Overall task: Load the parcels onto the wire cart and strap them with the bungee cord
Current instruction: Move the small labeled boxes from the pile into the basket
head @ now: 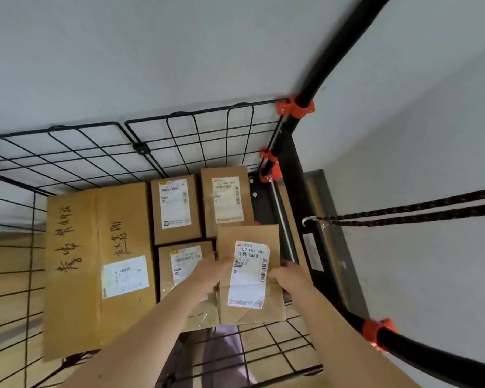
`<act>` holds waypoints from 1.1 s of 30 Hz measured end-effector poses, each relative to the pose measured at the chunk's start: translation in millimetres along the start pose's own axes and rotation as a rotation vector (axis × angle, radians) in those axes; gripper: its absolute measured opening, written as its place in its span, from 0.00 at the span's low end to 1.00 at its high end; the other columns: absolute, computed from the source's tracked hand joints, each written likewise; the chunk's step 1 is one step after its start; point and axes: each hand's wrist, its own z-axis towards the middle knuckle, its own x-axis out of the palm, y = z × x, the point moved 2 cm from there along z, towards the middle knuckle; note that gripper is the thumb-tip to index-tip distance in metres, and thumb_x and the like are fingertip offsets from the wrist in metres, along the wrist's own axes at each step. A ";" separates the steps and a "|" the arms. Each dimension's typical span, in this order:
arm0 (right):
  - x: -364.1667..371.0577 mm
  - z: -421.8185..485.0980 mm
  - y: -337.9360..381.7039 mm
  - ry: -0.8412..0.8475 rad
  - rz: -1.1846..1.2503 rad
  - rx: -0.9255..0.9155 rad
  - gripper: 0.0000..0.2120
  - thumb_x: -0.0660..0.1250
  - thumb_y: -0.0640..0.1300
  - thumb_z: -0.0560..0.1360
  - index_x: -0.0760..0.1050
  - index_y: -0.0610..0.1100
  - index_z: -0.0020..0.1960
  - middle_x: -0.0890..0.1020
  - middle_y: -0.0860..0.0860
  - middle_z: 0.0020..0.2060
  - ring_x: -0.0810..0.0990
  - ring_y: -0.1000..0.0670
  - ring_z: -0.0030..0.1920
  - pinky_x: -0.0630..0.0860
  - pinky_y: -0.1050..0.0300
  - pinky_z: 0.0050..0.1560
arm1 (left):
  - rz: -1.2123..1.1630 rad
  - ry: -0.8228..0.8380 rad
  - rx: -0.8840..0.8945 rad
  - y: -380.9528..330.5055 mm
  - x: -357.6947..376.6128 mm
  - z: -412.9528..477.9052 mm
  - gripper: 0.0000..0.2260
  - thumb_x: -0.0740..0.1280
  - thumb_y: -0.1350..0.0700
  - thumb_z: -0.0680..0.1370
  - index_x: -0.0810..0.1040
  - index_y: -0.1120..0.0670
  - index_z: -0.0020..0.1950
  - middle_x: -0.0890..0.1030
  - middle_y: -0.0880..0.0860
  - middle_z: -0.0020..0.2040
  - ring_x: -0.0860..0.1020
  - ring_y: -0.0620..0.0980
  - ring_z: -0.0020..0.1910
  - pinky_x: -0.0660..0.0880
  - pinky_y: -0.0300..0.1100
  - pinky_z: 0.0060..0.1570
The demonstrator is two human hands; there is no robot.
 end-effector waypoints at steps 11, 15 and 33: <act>2.4 32.5 0.4 0.034 -0.228 0.079 0.19 0.63 0.42 0.77 0.71 0.35 0.65 0.78 0.42 0.60 0.77 0.43 0.59 0.74 0.54 0.56 | 0.176 0.023 0.023 13.3 14.2 12.8 0.06 0.60 0.46 0.79 0.70 0.46 0.44 0.78 0.54 0.50 0.77 0.54 0.49 0.74 0.51 0.57; -5.4 31.0 5.1 0.004 -0.345 0.032 0.19 0.62 0.46 0.76 0.72 0.37 0.63 0.77 0.44 0.50 0.76 0.45 0.49 0.69 0.59 0.43 | 0.238 0.028 0.013 12.4 15.1 9.8 0.12 0.59 0.43 0.78 0.66 0.47 0.37 0.75 0.56 0.45 0.75 0.54 0.43 0.75 0.47 0.50; -26.5 15.0 8.9 -0.289 -0.498 -0.100 0.25 0.51 0.53 0.80 0.62 0.35 0.67 0.74 0.38 0.62 0.73 0.39 0.61 0.69 0.52 0.52 | 0.181 0.074 -0.112 -18.5 35.3 14.6 0.29 0.53 0.38 0.79 0.65 0.60 0.67 0.77 0.55 0.39 0.82 0.57 0.50 0.77 0.47 0.55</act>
